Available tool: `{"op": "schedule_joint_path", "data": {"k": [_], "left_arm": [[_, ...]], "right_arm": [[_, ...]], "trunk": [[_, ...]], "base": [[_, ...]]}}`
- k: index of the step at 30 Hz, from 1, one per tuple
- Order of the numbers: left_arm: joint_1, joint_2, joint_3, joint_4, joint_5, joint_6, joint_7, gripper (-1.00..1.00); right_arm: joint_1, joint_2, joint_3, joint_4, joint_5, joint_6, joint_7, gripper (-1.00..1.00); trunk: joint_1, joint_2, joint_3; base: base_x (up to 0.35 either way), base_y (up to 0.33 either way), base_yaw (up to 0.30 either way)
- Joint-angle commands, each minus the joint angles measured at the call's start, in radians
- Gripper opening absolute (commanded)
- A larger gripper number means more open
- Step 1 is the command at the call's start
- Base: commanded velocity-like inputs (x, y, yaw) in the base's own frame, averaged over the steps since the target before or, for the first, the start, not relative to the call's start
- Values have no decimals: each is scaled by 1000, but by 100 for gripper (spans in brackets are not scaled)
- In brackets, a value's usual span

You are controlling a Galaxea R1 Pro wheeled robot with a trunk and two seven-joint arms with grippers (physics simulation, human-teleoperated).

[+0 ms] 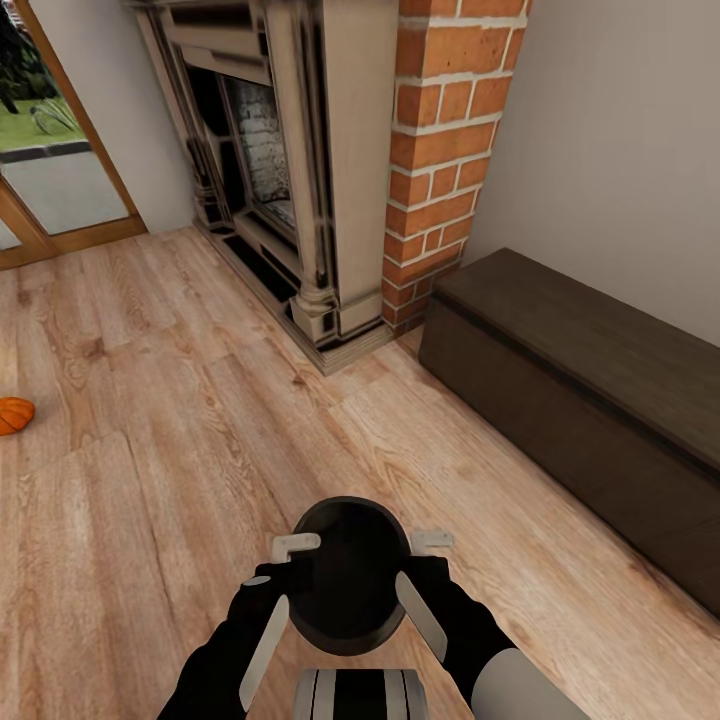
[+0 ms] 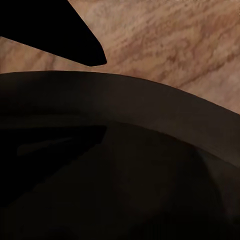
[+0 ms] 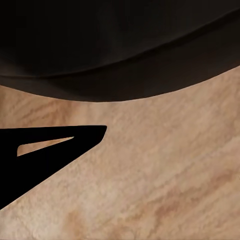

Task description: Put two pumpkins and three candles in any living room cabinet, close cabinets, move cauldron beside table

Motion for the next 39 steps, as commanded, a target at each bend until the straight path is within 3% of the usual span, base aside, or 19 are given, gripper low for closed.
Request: {"op": "schedule_joint_path", "data": {"k": [1,39], "left_arm": [[0,0,7,-1,-18,10,14,-100],[0,0,6,-1,-19,8,14,-100]], "right_arm": [[0,0,1,-1,4,8,-10,-100],[-2,0,3,-2,5,14,-16,-100]], "trunk": [[0,0,-1],[-1,0,7]], "base": [[0,0,0],[0,0,0]]}}
